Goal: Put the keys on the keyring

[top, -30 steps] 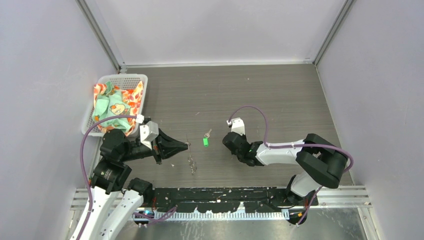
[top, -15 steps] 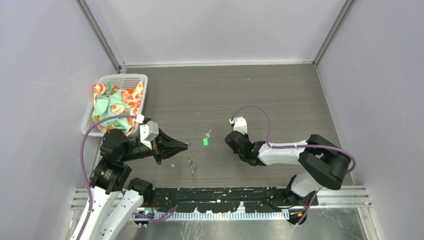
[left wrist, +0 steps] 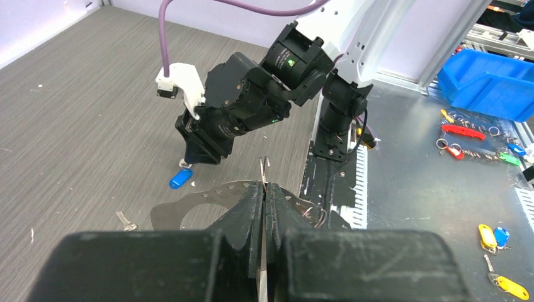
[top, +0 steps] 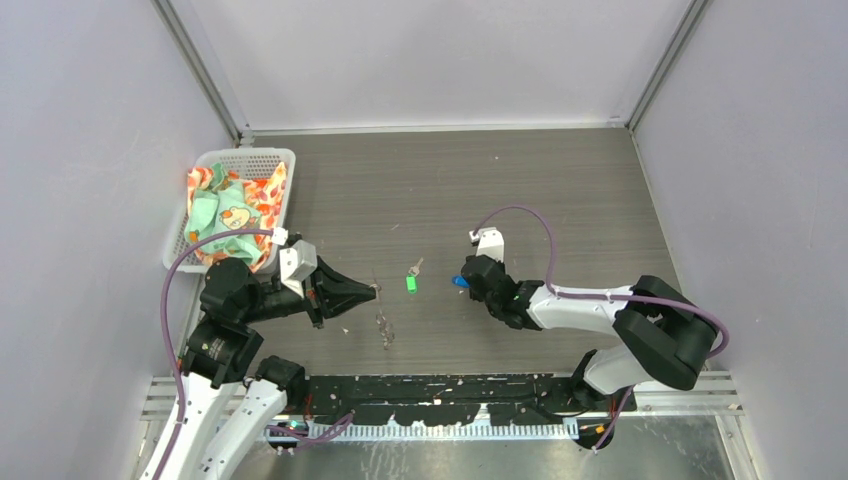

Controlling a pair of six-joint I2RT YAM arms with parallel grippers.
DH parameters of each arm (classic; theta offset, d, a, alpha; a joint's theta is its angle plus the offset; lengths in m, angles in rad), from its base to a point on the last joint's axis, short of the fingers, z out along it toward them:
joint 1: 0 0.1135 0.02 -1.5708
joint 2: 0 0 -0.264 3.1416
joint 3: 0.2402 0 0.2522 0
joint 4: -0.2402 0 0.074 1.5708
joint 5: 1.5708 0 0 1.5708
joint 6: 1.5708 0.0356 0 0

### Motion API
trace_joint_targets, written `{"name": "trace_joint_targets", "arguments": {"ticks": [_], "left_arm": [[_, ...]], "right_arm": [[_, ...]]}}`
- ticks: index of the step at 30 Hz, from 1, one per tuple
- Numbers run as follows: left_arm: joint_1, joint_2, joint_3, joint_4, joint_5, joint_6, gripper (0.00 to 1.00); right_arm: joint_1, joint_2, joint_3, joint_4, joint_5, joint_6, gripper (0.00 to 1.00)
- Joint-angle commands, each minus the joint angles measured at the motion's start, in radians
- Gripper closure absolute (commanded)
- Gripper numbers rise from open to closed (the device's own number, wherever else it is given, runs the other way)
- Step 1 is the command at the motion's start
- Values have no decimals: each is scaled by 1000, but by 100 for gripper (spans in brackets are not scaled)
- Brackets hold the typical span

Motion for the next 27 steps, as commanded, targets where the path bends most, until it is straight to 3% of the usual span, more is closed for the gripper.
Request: {"name": "trace_joint_targets", "arguments": {"ticks": [1,6,17,27], "left_arm": [[0,-1,23,23,-3,-12,99],[0,-2,23,23,-2,-12,100],[0,-2,20,24,-4,-12,100],[0,-2,21,23,-6,-14,100]], "right_arm": [[3,8,14,19,-20,-4,58],[6,49,56,5,6,0,51],[7,107,92,13,1,3,55],[6,106,78,19,10,26,74]]}}
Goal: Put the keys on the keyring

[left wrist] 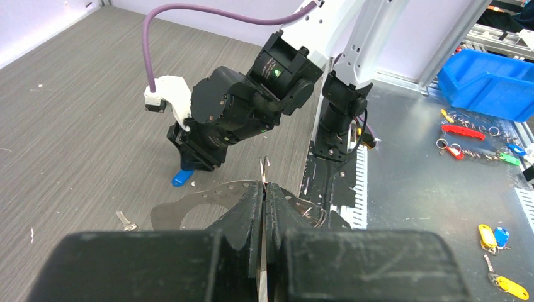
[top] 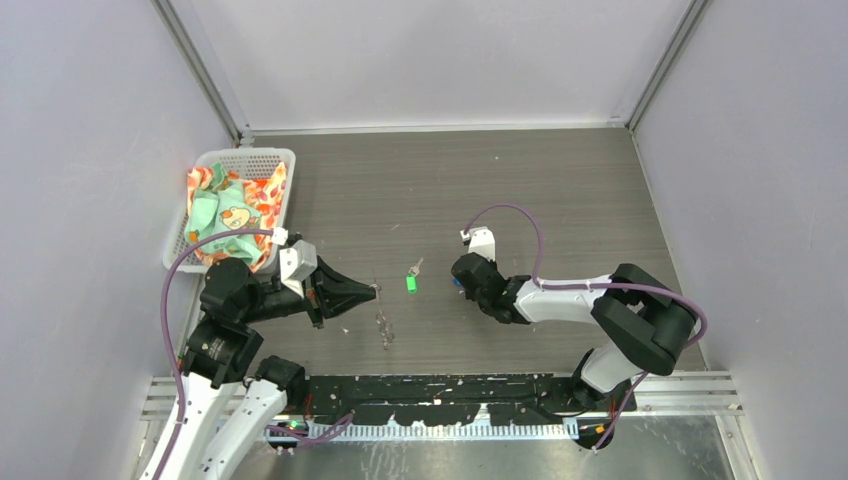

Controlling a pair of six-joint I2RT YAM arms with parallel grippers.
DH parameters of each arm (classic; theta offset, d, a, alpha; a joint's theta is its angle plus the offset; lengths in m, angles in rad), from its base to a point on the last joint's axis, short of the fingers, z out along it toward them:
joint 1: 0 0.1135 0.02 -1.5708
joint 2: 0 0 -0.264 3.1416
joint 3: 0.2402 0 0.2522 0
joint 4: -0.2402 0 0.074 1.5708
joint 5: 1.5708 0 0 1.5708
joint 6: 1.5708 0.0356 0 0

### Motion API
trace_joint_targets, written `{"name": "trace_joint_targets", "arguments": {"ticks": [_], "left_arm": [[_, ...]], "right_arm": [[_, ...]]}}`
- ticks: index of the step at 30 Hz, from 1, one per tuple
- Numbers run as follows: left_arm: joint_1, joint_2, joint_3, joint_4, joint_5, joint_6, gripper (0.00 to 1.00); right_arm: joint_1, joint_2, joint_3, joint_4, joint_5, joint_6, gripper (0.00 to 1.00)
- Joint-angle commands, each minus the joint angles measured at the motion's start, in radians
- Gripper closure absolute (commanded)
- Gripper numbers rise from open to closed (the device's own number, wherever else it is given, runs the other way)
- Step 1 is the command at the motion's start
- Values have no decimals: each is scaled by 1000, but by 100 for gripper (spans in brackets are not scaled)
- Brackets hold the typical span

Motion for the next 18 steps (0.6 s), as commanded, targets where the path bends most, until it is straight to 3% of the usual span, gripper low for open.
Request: {"name": "trace_joint_targets", "arguments": {"ticks": [1,14,18], "left_arm": [[0,-3,21,23,-6,-14,99],[0,-10,20,23,-4,-23,99],[0,-13,17,22,-4,-24,99]], "right_arm": [[4,-8,12,28,25,23,74],[4,-90,-11,30,0,11,98],[4,-125,-19,36,-25,1,99]]}}
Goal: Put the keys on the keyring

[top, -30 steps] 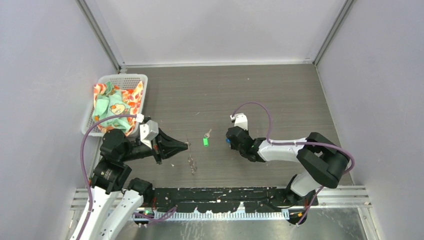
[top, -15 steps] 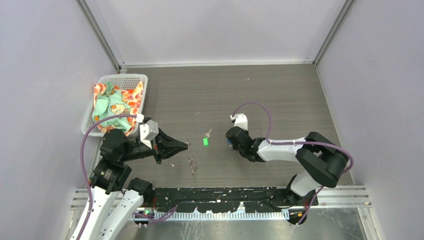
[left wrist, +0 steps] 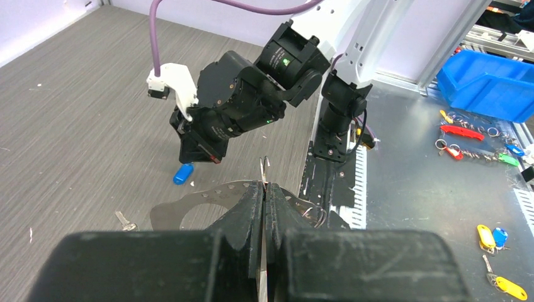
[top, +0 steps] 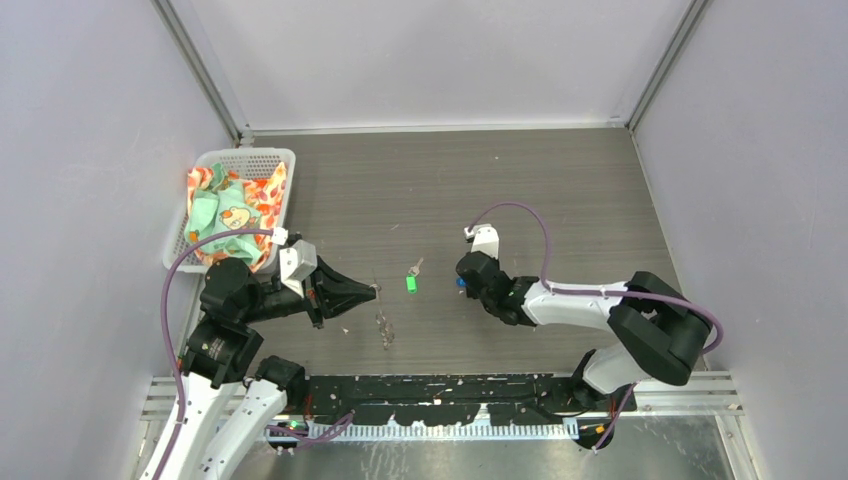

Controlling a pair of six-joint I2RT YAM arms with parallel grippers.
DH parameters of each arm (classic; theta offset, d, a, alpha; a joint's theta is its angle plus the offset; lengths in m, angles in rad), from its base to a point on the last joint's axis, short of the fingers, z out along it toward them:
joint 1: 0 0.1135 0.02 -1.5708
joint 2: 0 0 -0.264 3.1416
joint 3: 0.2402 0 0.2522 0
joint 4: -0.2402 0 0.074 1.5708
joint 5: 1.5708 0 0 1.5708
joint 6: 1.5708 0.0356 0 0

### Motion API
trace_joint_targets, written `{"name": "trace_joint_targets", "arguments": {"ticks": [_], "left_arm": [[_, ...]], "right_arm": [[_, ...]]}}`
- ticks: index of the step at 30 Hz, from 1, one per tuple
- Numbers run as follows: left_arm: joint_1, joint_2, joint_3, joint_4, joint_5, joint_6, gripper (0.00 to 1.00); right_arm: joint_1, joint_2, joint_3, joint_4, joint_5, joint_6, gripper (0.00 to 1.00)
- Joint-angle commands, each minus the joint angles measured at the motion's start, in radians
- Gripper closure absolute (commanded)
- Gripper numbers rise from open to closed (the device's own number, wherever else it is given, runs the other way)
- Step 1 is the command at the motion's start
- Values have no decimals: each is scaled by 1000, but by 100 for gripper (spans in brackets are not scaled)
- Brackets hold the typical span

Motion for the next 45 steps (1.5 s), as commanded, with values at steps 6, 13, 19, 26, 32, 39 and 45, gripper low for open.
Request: {"name": "trace_joint_targets", "arguments": {"ticks": [6,13,19,26,32,39,45], "left_arm": [[0,-17,14,23,-3,-21,100],[0,-15,14,23,-4,-23,100],[0,-5,21,4,-12,-13,99],[0,-12,20,-8,-14,-6,99],[0,-28,17,-12,-12,-6,99],[0,-42,17,-28,-12,0,100],[0,-42,17,-28,-11,0,99]], "right_arm": [[4,-91,11,-43,33,20,91],[7,-149,64,-181,113,126,23],[4,-259,148,-417,161,264,0],[4,-123,201,-538,119,343,6],[6,66,344,-650,154,433,22],[4,156,417,-676,203,469,39],[5,202,423,-678,183,519,55]]}}
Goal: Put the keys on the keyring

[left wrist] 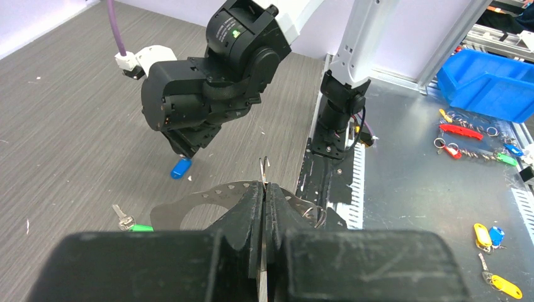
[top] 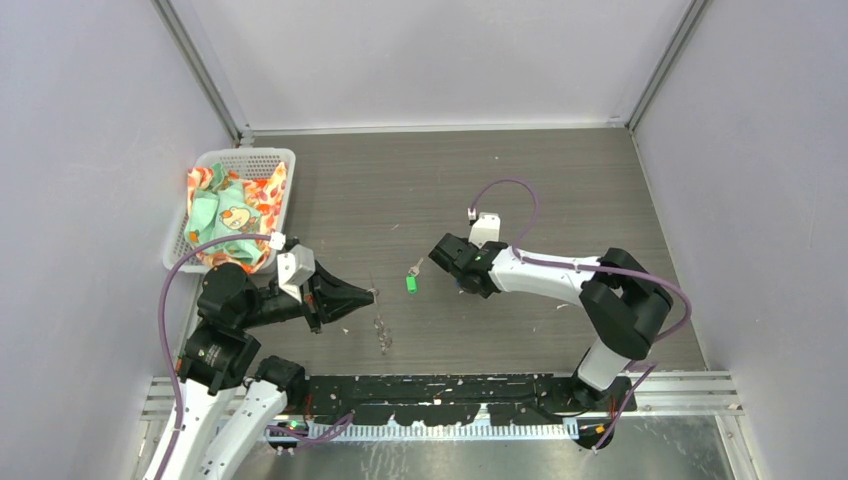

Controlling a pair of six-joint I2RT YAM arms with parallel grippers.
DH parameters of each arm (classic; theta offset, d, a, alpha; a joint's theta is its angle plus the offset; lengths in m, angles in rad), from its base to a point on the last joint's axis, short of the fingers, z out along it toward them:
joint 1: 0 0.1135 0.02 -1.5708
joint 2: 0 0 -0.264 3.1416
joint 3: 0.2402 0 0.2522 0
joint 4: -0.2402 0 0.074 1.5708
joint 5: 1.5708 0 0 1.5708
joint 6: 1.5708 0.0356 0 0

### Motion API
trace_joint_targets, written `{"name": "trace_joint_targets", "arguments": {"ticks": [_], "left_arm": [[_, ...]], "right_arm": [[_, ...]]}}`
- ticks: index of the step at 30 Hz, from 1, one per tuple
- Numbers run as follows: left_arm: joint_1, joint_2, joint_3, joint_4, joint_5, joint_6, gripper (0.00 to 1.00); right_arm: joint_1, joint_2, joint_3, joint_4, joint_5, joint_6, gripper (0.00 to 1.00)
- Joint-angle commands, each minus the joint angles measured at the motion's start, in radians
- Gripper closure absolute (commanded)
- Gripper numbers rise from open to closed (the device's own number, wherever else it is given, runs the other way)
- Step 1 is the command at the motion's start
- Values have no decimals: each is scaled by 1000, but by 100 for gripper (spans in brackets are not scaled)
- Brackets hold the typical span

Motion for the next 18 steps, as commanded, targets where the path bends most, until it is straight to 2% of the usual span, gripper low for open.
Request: {"name": "trace_joint_targets", "arguments": {"ticks": [1,18], "left_arm": [[0,-8,17,17,-1,-2,99],[0,-4,12,19,-4,-6,99]], "right_arm": [[5,30,30,-26,34,75,55],[-20,105,33,24,-43,107,55]]}}
